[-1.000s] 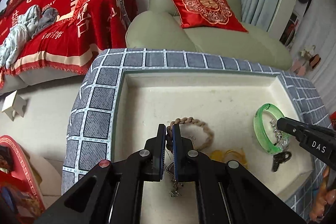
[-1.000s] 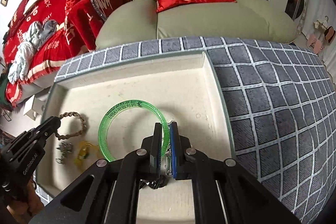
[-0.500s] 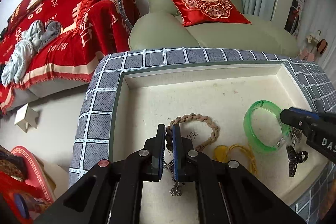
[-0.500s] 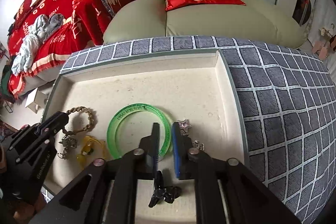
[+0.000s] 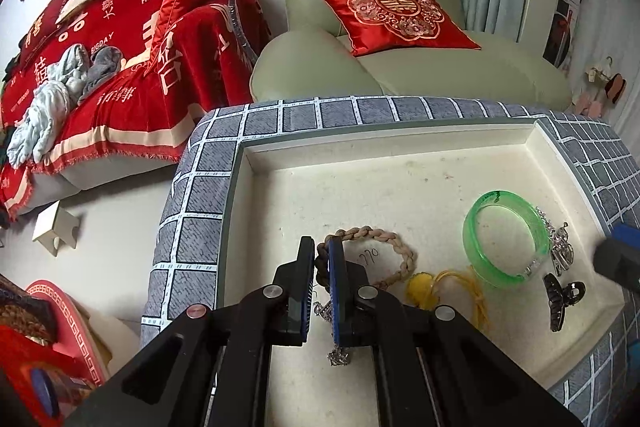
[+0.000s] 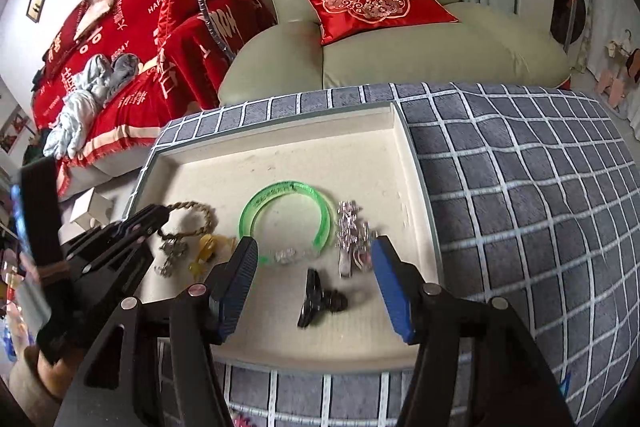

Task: Organize jewelry
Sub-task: 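Carry the rope bracelet and green bangle into the tray and open both grippers, then move both grippers back over the last two bracelets on the table, then grasp the pink-yellow beaded bracelet with the left gripper while the right grasps the brown coiled hair tie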

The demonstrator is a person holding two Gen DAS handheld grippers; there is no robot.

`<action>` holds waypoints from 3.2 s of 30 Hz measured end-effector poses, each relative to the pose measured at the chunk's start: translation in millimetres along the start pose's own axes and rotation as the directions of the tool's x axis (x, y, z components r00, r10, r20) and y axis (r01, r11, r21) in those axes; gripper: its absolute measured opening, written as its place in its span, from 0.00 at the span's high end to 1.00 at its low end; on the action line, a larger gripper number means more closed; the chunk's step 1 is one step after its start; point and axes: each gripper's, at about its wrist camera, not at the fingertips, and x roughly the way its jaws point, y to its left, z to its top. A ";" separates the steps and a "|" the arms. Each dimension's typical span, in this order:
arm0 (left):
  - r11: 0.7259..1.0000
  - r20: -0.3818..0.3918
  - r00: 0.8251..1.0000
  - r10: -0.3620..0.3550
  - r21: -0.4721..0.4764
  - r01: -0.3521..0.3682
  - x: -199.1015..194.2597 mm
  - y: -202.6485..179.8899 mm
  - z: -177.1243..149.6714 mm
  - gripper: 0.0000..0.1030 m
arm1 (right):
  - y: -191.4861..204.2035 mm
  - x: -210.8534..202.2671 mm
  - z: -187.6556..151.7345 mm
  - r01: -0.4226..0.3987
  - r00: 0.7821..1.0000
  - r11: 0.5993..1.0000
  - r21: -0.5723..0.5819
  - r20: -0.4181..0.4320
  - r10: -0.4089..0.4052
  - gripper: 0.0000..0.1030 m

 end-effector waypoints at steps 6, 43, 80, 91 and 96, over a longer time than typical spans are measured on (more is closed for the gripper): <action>1.000 0.006 1.000 -0.008 0.001 0.008 -2.1 -0.8 1.9 0.78 | 0.4 -14.8 -13.4 -0.022 1.000 1.000 0.003 0.003 0.022 0.35; 0.984 0.022 0.990 -0.137 0.118 0.133 -110.7 -6.8 -105.3 0.00 | -9.5 -95.6 -164.0 -0.051 0.996 0.998 -0.047 -0.071 0.048 0.00; 0.964 -0.078 0.983 -0.166 0.197 0.179 -85.6 -42.1 -135.0 0.07 | 38.3 -71.9 -212.7 0.064 0.991 0.964 -0.258 -0.101 -0.093 0.40; 0.938 -0.109 0.967 -0.232 0.237 0.252 -96.7 -58.9 -137.3 0.75 | 48.5 -77.9 -218.7 0.044 0.990 0.956 -0.290 -0.115 -0.081 0.84; 0.937 -0.112 0.961 -0.253 0.218 0.272 -101.0 -57.6 -141.6 0.75 | 38.1 -84.4 -217.5 0.033 0.991 0.970 -0.239 -0.115 -0.062 0.87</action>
